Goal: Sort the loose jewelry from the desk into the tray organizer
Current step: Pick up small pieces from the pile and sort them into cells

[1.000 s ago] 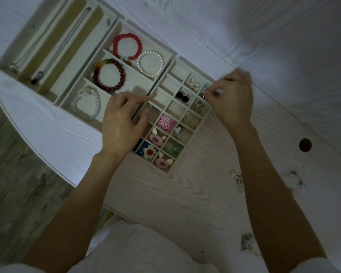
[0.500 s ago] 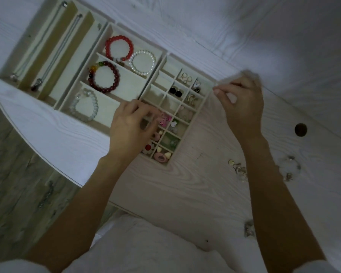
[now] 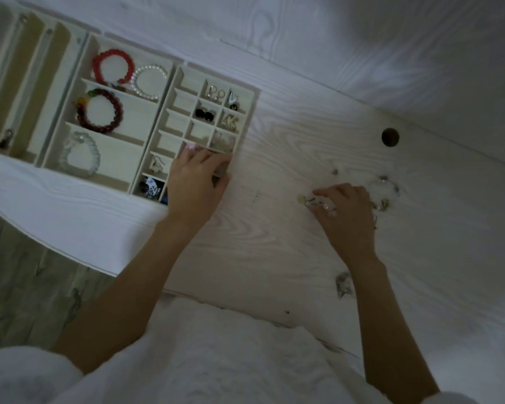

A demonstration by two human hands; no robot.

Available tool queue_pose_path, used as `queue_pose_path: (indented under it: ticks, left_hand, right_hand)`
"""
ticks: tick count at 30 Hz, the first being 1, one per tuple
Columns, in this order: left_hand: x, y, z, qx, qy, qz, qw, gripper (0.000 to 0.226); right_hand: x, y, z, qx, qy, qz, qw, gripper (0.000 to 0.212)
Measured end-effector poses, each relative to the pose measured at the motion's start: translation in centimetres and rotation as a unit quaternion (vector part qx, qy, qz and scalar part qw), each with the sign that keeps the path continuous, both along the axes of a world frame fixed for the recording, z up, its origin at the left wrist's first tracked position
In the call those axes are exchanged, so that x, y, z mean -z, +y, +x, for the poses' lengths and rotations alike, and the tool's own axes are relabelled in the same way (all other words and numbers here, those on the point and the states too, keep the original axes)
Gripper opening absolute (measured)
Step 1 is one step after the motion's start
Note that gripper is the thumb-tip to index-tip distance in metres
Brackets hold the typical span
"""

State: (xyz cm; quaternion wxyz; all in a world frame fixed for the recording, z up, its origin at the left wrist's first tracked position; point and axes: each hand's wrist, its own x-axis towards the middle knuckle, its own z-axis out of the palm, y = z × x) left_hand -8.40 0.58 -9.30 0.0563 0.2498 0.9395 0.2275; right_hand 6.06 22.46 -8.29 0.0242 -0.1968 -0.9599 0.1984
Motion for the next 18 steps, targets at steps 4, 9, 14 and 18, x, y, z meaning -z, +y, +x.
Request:
queue_pose_path:
  ticks: [4,9,14,18]
  left_hand:
    - [0.1,0.1,0.0,0.006,0.002,0.005,1.000,0.029]
    - [-0.1,0.2,0.4,-0.003,0.000,0.012,1.000,0.028]
    - [0.0,0.3,0.4,-0.010,-0.005,0.013,1.000,0.029]
    - [0.2,0.2,0.5,-0.013,-0.019,0.004,1.000,0.030]
  right_hand:
    - [1.0,-0.8,-1.2,-0.035,-0.012,0.047,0.998,0.007]
    - [0.9,-0.8,-2.0,-0.048,-0.036,0.053,0.997,0.007]
    - [0.7,-0.7,-2.8,-0.092,-0.092,0.057,0.990,0.008]
    - [0.5,0.0,-3.5,-0.137,-0.134,0.053,0.980,0.011]
